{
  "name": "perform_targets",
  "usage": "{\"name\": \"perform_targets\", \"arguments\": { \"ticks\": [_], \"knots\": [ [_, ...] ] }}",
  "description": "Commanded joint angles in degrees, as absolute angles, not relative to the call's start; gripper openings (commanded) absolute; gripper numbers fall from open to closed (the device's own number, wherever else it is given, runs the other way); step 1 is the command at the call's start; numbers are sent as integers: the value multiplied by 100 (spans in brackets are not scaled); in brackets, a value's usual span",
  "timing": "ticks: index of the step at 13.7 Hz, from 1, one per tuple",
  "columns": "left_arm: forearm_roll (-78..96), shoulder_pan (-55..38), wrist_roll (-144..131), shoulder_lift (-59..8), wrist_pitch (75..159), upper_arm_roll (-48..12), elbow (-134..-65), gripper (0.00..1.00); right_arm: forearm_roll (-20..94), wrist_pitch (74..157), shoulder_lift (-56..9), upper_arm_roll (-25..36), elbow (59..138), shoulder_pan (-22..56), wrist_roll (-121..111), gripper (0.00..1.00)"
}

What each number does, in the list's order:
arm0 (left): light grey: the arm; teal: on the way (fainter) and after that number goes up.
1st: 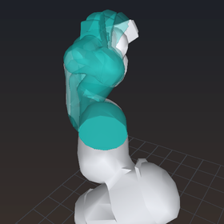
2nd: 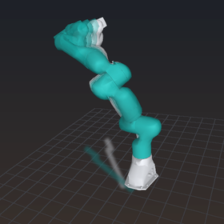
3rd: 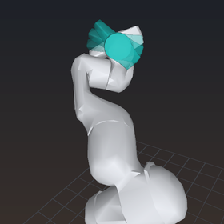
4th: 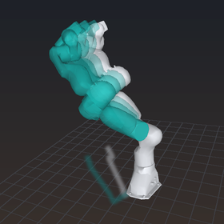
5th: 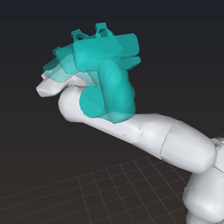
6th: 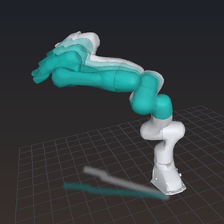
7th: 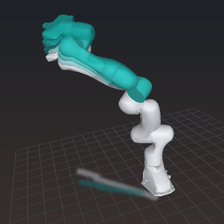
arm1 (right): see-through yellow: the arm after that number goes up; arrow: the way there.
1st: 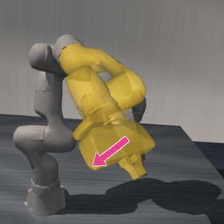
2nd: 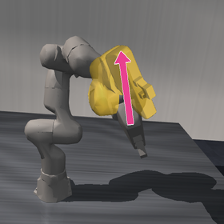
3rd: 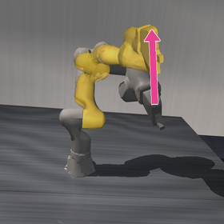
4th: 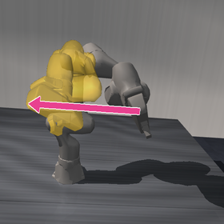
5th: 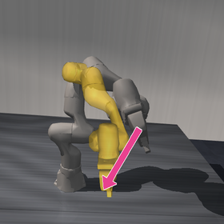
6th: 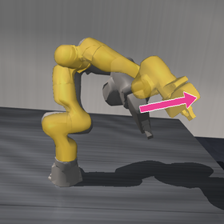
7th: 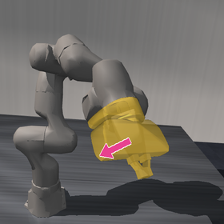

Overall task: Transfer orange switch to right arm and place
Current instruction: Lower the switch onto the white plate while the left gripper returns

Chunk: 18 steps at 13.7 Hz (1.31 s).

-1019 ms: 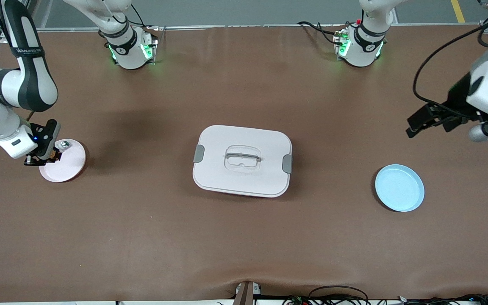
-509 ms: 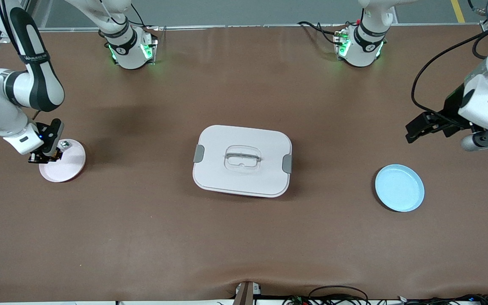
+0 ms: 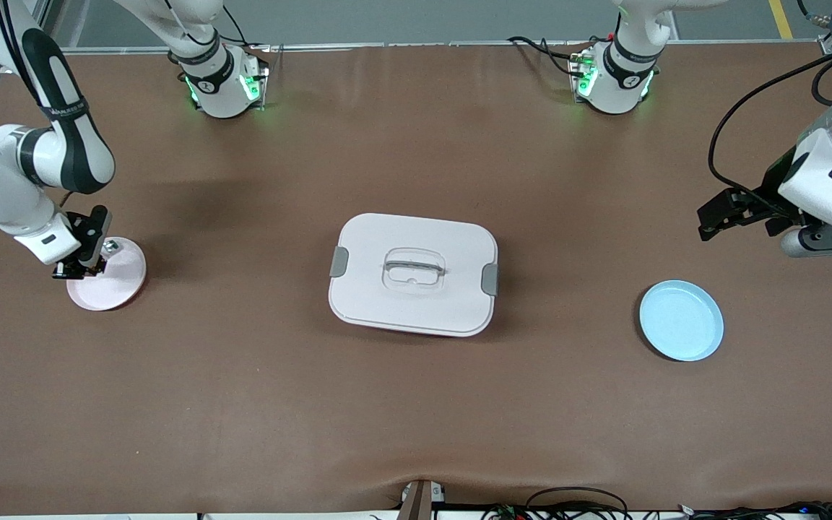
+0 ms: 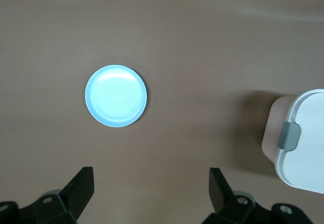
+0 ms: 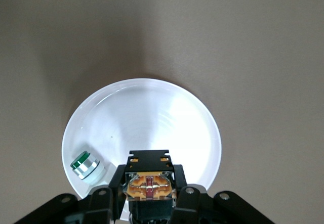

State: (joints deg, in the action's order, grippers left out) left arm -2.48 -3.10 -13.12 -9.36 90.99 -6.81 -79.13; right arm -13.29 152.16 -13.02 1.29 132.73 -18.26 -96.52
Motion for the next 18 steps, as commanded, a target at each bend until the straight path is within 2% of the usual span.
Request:
{"name": "perform_targets", "arguments": {
  "ticks": [1,9,15,16,17,18],
  "knots": [
    [-97,-773,-1178,-747,9070,-142,-8112,100,-1477,15450,-1432,35,13307,-2004,-9703,0],
    [-35,-677,-809,-537,9246,-97,-8516,100,-1503,16391,-2161,35,13289,-1969,-9703,0],
    [-26,-423,-809,-343,9368,-149,-8832,100,-1512,16471,-2224,35,13263,-1942,-9659,0],
    [-26,-344,-809,-230,9482,-236,-9007,100,-1520,16471,-2224,35,13254,-1942,-9642,92],
    [-9,-256,-809,-176,9553,-333,-9122,100,-1529,16462,-2215,35,13237,-1942,-9624,100],
    [9,-229,-809,-141,9562,-377,-9158,100,-1529,16462,-2224,35,13219,-1942,-9624,100]
  ]
}}
